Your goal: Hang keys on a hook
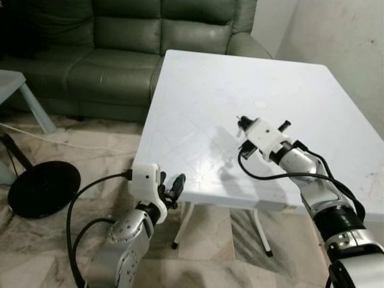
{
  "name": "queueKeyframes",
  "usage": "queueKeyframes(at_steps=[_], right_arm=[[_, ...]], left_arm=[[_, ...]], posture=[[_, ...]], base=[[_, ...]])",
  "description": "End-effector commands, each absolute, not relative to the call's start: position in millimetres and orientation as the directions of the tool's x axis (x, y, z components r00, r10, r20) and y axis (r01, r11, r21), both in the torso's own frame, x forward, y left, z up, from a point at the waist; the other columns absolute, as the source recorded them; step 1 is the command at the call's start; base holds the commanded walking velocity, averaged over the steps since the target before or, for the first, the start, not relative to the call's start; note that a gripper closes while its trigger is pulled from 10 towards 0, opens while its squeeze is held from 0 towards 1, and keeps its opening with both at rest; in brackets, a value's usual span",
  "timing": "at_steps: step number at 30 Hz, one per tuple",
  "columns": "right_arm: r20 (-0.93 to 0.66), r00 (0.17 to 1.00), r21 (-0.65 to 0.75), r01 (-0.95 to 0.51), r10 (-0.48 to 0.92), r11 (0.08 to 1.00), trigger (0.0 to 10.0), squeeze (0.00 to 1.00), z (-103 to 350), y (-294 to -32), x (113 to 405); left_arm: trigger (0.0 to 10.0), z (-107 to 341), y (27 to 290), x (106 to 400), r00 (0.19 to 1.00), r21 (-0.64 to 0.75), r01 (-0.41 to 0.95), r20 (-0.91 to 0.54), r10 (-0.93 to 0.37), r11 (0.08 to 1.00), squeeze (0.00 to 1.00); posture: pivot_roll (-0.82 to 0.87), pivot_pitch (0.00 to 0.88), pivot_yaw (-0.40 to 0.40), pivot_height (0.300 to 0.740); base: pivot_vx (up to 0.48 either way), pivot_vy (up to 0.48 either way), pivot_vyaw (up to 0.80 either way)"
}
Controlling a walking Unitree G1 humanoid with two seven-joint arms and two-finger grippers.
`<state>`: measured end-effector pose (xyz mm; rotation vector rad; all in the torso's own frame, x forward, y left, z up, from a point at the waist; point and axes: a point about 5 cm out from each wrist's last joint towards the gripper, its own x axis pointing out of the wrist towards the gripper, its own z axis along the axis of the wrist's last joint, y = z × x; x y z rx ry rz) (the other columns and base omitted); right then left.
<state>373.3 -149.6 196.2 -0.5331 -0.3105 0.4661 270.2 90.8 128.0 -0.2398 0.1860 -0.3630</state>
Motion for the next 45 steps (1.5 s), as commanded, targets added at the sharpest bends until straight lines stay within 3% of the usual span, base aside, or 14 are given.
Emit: queueKeyframes(at_steps=[1,2,3,9,15,30,45], right_arm=[[0.209,0.867,-0.395,-0.349,0.453,0.850,10.0,0.00,199.7,-157.3,375.2],[0.212,0.868,-0.369,-0.355,0.450,0.859,10.0,0.00,198.0,-156.6,375.0],[0.236,0.875,-0.235,-0.372,0.424,0.898,10.0,0.00,195.9,-155.2,374.7],[0.278,0.893,-0.002,-0.368,0.354,0.930,10.0,0.00,195.2,-154.1,371.2],[0.296,0.904,0.069,-0.341,0.307,0.937,10.0,0.00,195.5,-156.4,363.7],[0.322,0.937,0.074,-0.168,0.136,0.983,10.0,0.00,186.5,-178.9,316.6],[0.150,0.989,0.070,-0.019,0.009,0.997,10.0,0.00,141.0,-193.5,289.1]], left_arm=[[10.0,128.8,88.2,270.1,0.917,-0.266,0.333,-0.133,-0.377,0.905,0.00],[10.0,129.0,88.2,270.3,0.917,-0.266,0.333,-0.132,-0.376,0.905,0.00],[10.0,129.5,88.0,270.7,0.918,-0.268,0.332,-0.129,-0.375,0.905,0.00],[10.0,131.0,90.1,273.8,0.929,-0.276,0.309,-0.118,-0.351,0.910,0.00],[10.0,138.1,99.6,282.5,0.953,-0.277,0.259,-0.081,-0.291,0.925,0.00],[10.0,161.0,137.1,299.8,0.974,-0.285,0.225,0.058,-0.218,0.932,0.00],[10.0,148.7,153.9,305.7,0.987,-0.277,0.163,0.038,-0.159,0.947,0.00]], posture=[[0.05,0.117,-0.095,0.740],[0.05,0.115,-0.097,0.740],[0.05,0.113,-0.097,0.740],[0.05,0.101,-0.096,0.740],[0.05,0.087,-0.092,0.740],[0.02,0.080,-0.074,0.740],[0.03,0.028,-0.062,0.740]], base=[[0.000,0.000,0.00],[0.000,0.000,0.00],[0.000,0.000,0.00],[0.000,0.000,0.00],[0.000,0.000,0.00],[0.000,0.000,0.00],[0.000,0.000,0.00]])
